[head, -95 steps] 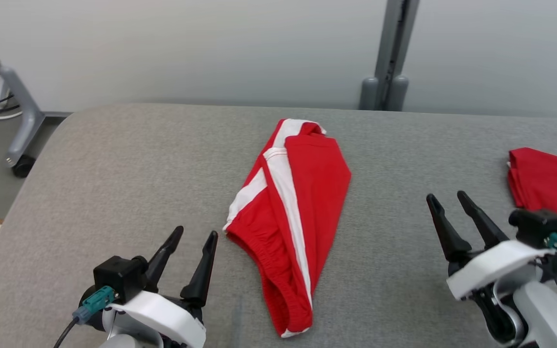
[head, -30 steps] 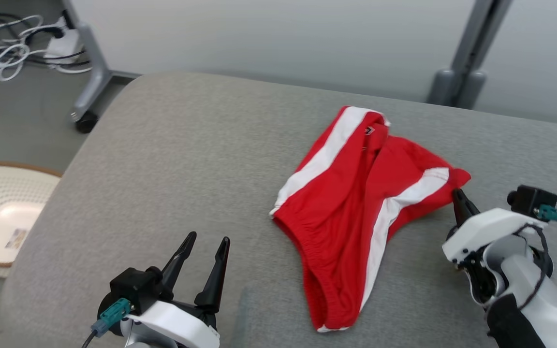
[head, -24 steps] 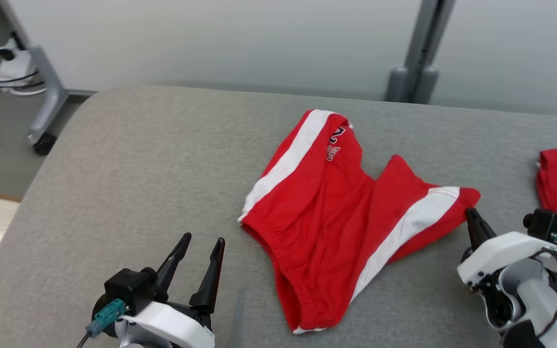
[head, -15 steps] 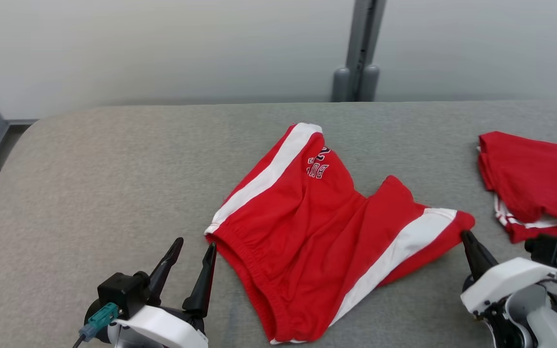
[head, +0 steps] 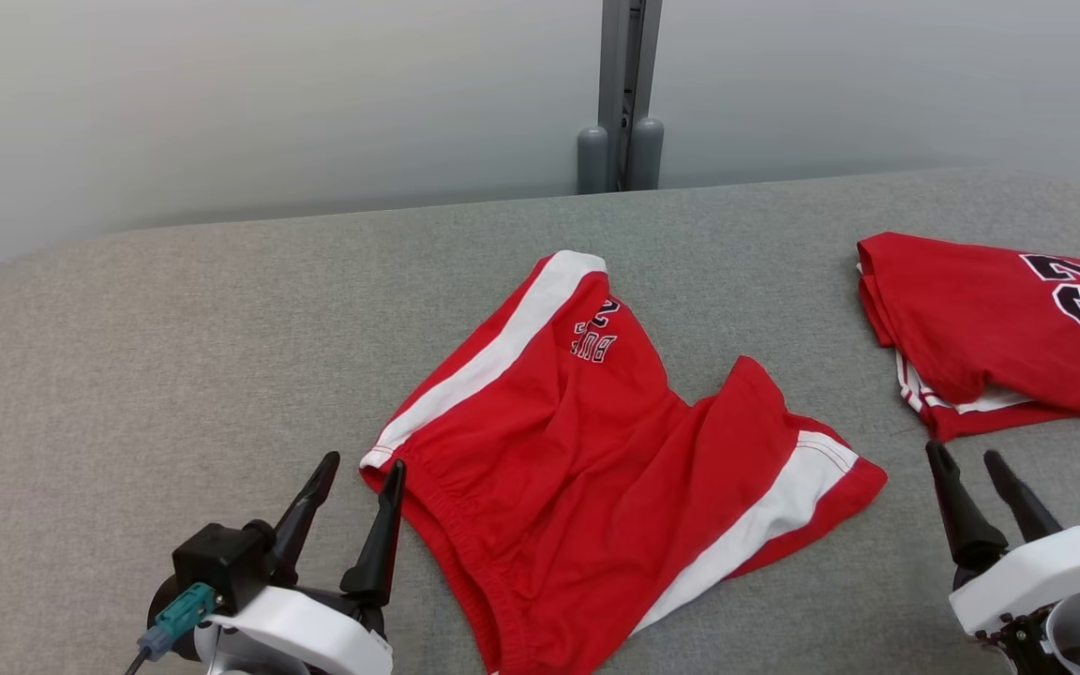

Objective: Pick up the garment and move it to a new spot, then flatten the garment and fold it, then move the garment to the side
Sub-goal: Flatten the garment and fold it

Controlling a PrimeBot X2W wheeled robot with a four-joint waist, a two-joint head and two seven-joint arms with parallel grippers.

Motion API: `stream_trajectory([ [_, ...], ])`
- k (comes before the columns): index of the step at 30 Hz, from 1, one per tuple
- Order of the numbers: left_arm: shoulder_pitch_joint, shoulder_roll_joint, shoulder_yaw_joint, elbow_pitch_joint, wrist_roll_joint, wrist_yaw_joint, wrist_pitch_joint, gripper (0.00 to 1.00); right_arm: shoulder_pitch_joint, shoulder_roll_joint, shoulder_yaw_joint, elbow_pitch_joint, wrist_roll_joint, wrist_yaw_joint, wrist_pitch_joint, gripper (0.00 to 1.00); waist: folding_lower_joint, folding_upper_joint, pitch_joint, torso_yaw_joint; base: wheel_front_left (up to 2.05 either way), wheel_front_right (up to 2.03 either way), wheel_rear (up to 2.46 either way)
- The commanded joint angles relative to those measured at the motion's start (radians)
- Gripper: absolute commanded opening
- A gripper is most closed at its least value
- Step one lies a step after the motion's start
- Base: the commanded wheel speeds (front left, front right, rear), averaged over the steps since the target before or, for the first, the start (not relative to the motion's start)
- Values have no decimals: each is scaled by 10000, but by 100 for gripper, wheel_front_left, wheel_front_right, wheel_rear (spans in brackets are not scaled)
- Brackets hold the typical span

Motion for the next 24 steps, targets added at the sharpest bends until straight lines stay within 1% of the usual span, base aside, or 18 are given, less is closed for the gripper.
stream_trajectory([
  [1, 1, 55, 129, -70, -69, 105, -95, 100, 219, 142, -133, -676, -402, 3, -250, 100, 0, -1, -77, 83, 0, 0, 0],
  [2, 1, 55, 129, -70, -69, 105, -95, 100, 219, 142, -133, -676, -402, 3, -250, 100, 0, -1, -77, 83, 0, 0, 0],
  [4, -18, 69, 205, -132, -57, 180, -152, 100, 247, 281, -173, -1176, -640, 3, -505, 100, 0, -1, -136, 195, 0, 0, 0],
  [9, 19, 101, 555, -391, -15, 396, -339, 100, 239, 366, -121, -1901, -1215, 3, -1584, 100, 0, -1, -210, 460, 0, 0, 0],
  [11, 102, 107, 685, -504, 59, 485, -398, 100, 239, 352, -146, -1926, -1451, 3, -1942, 100, 0, -1, -215, 527, 0, 0, 0],
  [13, 213, 94, 680, -556, 108, 450, -436, 100, 243, 319, -92, -1789, -1668, 3, -2080, 100, 0, -1, -185, 595, 0, 0, 0],
  [14, 250, 103, 558, -532, 140, 329, -438, 100, 225, 333, -66, -1717, -1724, 3, -2163, 100, 0, -1, -162, 626, 0, 0, 0],
  [15, 257, 114, 284, -522, 159, 64, -279, 100, 210, 356, -36, -1652, -1761, 3, -2195, 100, 0, -1, -133, 654, 0, 0, 0],
  [16, 274, 192, -78, -486, 235, -258, -12, 100, 195, 384, -4, -1585, -1766, 3, -2244, 100, 0, -1, -103, 682, 0, 0, 0],
  [18, 330, 411, -698, -406, 280, -628, 645, 100, 125, 399, -18, -1466, -1752, 3, -2314, 100, 0, -1, -35, 715, 0, 0, 0],
  [19, 392, 426, -1031, -406, 136, -778, 1054, 100, 82, 418, -31, -1411, -1740, 3, -2341, 100, 0, -1, 6, 720, 0, 0, 0],
  [21, 403, 623, -1734, -506, 33, -984, 1919, 100, 15, 414, -40, -1347, -1738, 3, -2378, 100, 0, -1, 56, 715, 0, 0, 0],
  [24, 379, 905, -2545, -771, -405, -1116, 3060, 100, -74, 367, -107, -1241, -1754, 3, -2440, 100, 0, -1, 121, 673, 0, 0, 0],
])
